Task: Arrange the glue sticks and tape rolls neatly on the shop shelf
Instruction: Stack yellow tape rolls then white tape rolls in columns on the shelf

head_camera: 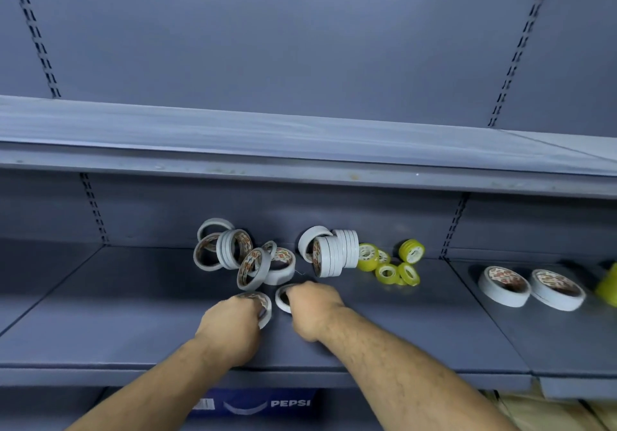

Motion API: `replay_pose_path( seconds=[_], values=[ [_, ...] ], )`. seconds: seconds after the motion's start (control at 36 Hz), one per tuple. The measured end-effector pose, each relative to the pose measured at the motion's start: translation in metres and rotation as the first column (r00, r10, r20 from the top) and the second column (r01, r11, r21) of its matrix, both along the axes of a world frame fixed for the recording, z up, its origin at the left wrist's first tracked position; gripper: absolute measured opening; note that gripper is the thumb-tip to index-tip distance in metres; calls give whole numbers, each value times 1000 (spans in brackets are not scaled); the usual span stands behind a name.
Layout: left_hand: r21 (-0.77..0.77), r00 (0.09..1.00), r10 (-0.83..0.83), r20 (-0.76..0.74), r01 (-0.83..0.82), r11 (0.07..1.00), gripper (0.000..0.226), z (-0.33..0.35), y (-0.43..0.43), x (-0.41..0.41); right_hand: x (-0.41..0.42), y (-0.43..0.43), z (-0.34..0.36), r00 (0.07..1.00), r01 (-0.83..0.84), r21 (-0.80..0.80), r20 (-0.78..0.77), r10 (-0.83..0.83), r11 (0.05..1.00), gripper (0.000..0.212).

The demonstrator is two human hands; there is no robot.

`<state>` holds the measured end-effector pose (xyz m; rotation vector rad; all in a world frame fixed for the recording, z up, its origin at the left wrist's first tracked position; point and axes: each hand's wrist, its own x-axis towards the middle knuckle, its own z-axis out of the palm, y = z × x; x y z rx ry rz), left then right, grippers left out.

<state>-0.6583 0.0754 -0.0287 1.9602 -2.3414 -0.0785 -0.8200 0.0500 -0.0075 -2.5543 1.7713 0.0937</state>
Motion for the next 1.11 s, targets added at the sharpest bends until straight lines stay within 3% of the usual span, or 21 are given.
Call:
replay_pose_path(
  seconds=[0.08, 0.28, 0.47, 0.61, 1.11],
  values=[
    [-6, 1000, 4, -13, -4, 1000, 8, 4, -4, 0, -8, 5, 9, 999, 4, -10, 39, -4, 1000, 23],
    [23, 998, 45, 33, -46, 999, 7, 2, -5, 4, -19, 22, 23, 997, 60, -22, 40, -59, 998, 14],
    [-25, 999, 1, 32, 0, 1000, 18, 8, 4, -4, -26, 33, 17, 993, 83, -22, 85, -81, 996, 17],
    [-56, 999, -50, -2, 49, 997, 8, 15, -2, -23, -37, 41, 18, 982, 127, -21, 142, -122, 992, 16],
    [-180, 962, -253, -103, 232, 956, 14, 36, 37, -213, -216, 108, 34, 915, 362, -85, 225, -336, 928, 20]
  ],
)
